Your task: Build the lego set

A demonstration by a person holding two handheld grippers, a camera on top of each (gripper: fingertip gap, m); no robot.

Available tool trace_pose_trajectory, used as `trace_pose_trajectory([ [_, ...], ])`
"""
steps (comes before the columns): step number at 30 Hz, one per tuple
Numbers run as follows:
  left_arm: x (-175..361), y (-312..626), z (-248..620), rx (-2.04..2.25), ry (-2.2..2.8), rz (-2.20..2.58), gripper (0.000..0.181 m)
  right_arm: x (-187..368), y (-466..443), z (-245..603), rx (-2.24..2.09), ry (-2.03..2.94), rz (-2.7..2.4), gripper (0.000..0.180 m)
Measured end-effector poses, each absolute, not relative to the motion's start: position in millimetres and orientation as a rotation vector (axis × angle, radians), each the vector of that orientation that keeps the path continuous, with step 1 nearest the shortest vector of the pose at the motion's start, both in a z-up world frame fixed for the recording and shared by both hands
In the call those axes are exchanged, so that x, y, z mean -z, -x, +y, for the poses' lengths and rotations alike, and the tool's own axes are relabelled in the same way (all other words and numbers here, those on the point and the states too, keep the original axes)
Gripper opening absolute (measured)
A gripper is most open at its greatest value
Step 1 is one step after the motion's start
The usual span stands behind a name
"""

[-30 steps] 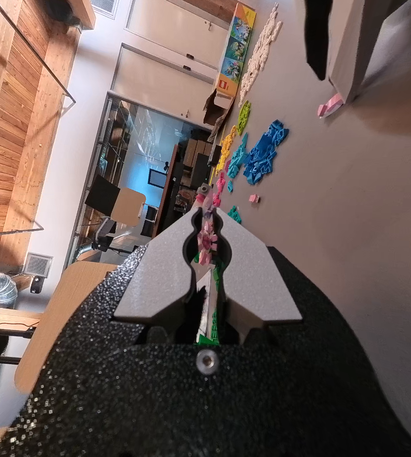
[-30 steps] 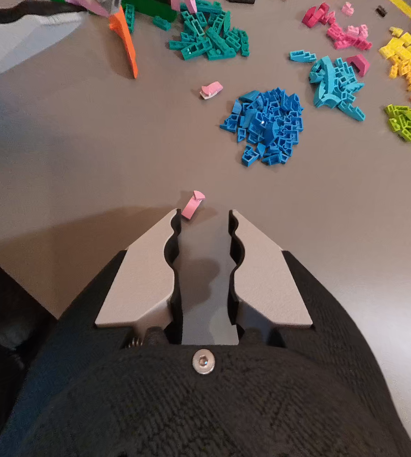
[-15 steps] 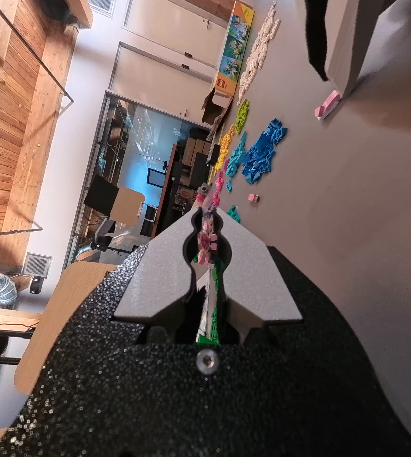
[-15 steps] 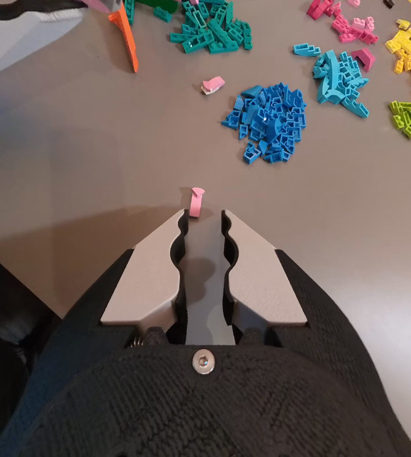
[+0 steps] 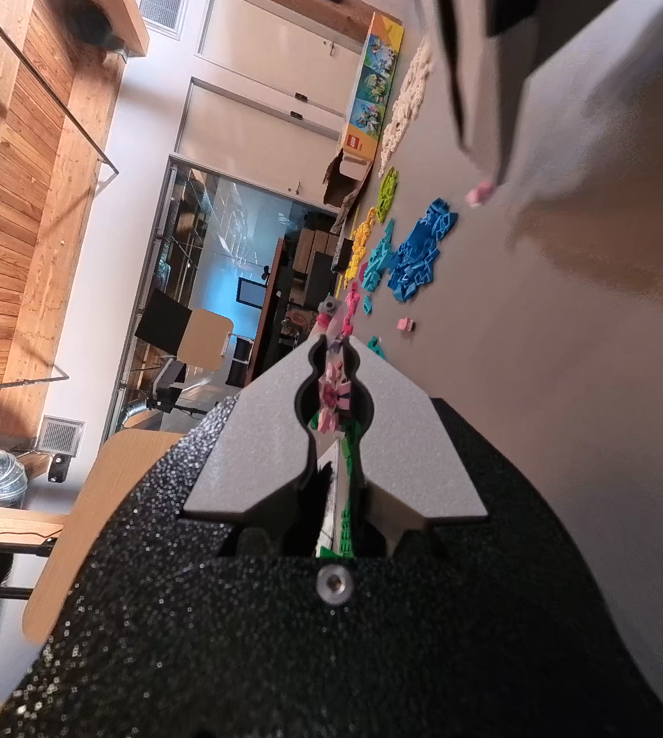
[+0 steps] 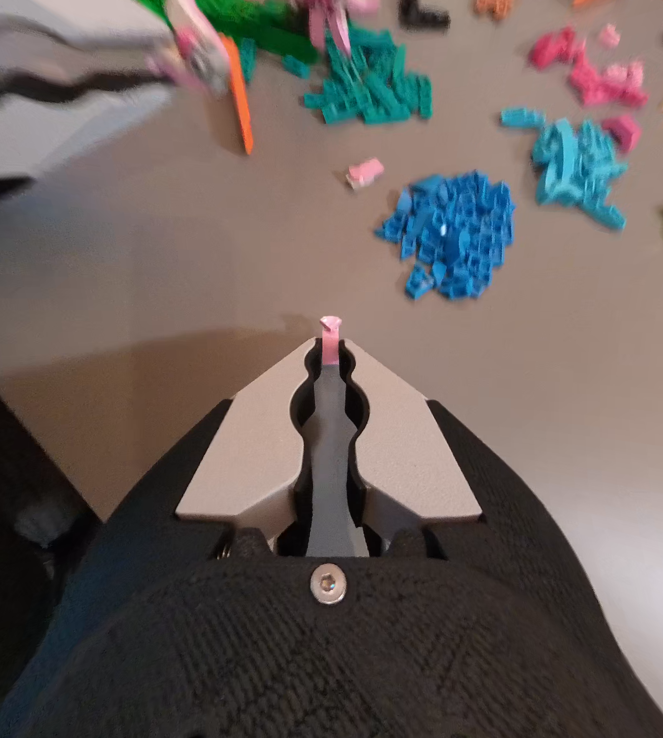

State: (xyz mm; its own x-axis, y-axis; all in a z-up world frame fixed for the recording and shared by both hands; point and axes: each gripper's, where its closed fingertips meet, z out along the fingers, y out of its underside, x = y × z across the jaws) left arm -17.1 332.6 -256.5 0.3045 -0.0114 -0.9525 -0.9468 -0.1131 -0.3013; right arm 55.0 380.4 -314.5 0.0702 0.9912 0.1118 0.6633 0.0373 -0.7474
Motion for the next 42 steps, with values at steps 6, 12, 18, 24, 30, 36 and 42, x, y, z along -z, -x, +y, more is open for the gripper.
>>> trace_pose_trajectory([
  [6, 250, 1, 331, -0.995, 1.359, 0.969, 0.006, 223, -24, 333, -1.355, 1.423, -1.775, 0.006],
  [12, 238, -17, 326, -0.853, 1.295, 0.939, 0.005, 202, -13, 320, -1.685, 1.453, -1.957, 0.006],
  [18, 234, -17, 324, -0.793, 1.291, 0.905, 0.006, 214, -13, 316, -1.717, 1.502, -2.136, 0.006],
  [24, 230, -17, 322, -0.809, 1.268, 0.896, 0.005, 218, -15, 320, -1.582, 1.448, -2.208, 0.006],
  [30, 230, -17, 323, -0.851, 1.25, 0.914, 0.005, 220, -14, 320, -1.445, 1.358, -2.243, 0.006],
  [36, 227, -17, 322, -0.857, 1.236, 0.905, 0.005, 218, -13, 318, -1.445, 1.331, -2.228, 0.007],
  [42, 226, -17, 321, -0.877, 1.23, 0.904, 0.005, 216, -14, 317, -1.459, 1.275, -2.205, 0.006],
])
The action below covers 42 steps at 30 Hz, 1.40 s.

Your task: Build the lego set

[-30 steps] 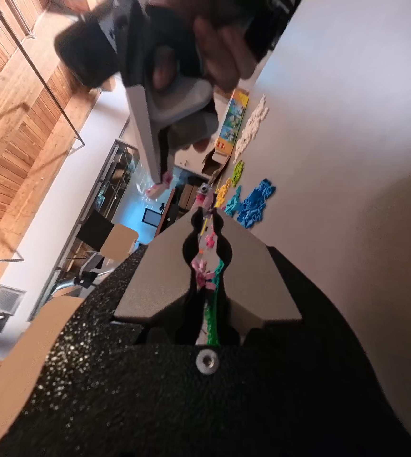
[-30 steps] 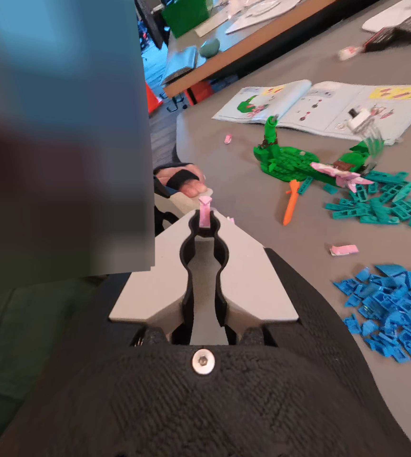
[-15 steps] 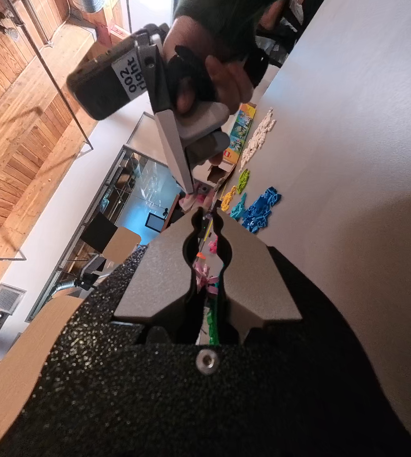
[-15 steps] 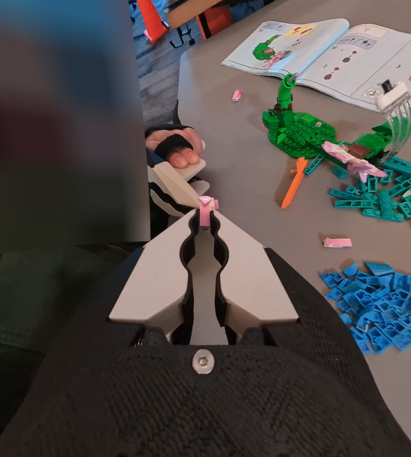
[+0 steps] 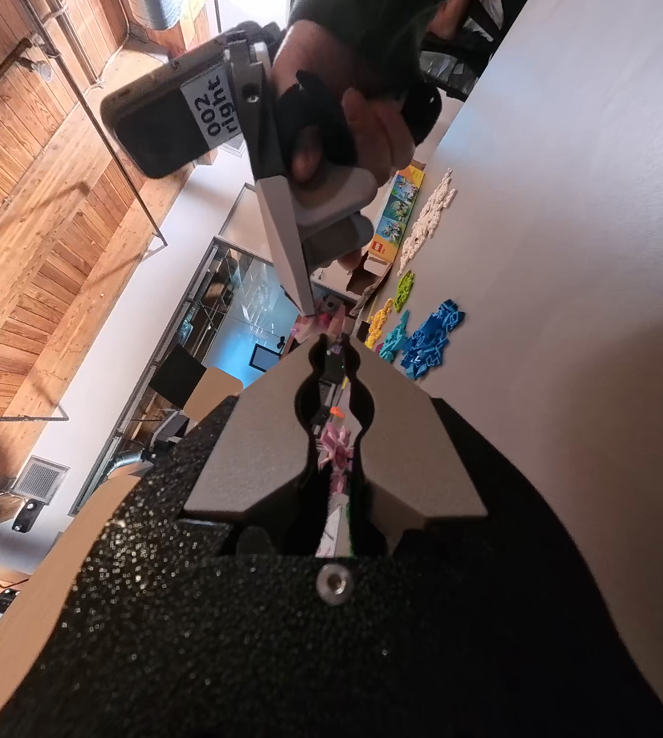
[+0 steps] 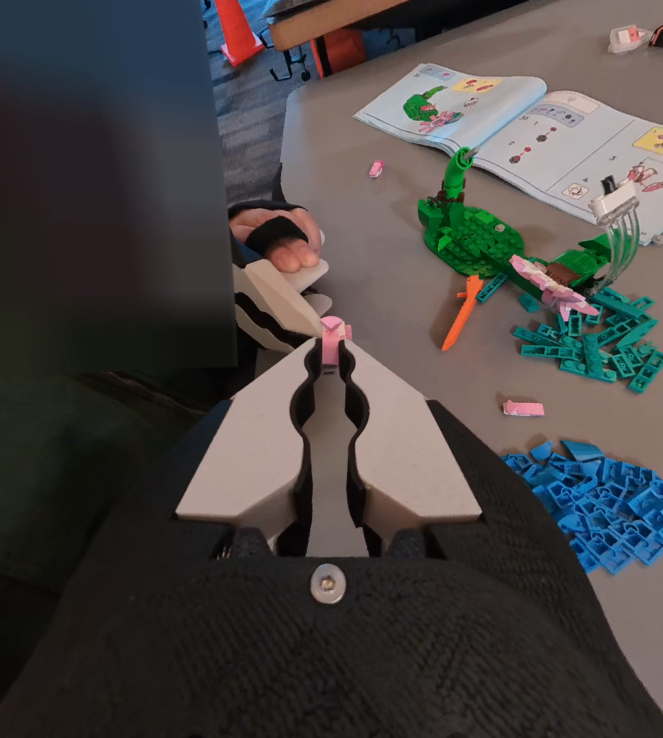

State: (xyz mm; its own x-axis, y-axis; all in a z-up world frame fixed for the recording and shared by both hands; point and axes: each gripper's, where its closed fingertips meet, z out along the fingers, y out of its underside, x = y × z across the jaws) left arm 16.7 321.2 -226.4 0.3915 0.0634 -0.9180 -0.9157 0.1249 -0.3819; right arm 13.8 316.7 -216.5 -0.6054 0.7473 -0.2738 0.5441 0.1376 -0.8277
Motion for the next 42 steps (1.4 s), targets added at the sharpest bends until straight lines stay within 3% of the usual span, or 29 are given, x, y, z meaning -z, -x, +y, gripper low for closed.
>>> trace_pose_trajectory([
  [42, 214, -13, 314, -1.054, 1.138, 0.883, 0.005, 209, -24, 315, -1.406, 1.069, -2.168, 0.007],
])
